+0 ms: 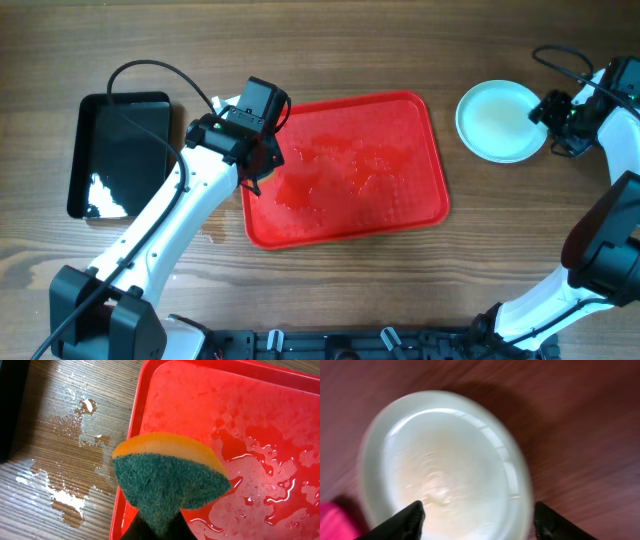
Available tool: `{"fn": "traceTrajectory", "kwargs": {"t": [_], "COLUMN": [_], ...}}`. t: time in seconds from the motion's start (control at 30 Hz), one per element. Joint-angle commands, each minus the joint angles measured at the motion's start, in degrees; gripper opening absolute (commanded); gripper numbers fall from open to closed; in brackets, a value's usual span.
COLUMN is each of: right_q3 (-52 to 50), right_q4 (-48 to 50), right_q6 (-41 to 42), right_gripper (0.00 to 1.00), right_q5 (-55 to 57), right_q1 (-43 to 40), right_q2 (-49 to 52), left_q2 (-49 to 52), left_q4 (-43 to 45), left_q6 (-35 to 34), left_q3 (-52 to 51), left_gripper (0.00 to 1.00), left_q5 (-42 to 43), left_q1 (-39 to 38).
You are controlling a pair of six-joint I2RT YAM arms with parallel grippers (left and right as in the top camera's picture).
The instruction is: Clean dirty plates on tray and stack at the side
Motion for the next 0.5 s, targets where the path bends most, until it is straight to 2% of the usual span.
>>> {"fn": "traceTrajectory", "kwargs": {"t": [0.0, 0.1, 0.23, 0.47], "right_q3": [-0.09, -0.09, -0.09, -0.15], "right_q4": [-1.70, -4.31, -9.33, -16.00], "right_q6": [-0.04, -0.07, -2.84, -4.55], "right_gripper": [0.74, 0.75, 0.75, 0.75], "right_q5": [-17.75, -23.56, -24.04, -17.33], "right_q1": [0.20, 1.68, 5.22, 15.63], "right_q2": [0.52, 0.52, 0.52, 0.52], "left_q2": [0.22, 0.22, 0.22, 0.22], "left_q4": [0.33, 1.11, 2.05, 2.99], "left_q6": [-0.74, -0.72, -0.57, -0.55], "left_q3": [-0.35, -0.35, -0.35, -0.35], "left_gripper": [0.04, 0.04, 0.04, 0.04], "left_q5": [0.48, 0.42, -3.93, -7.32], "left_q1": [0.15, 0.15, 0.59, 11.93]}}
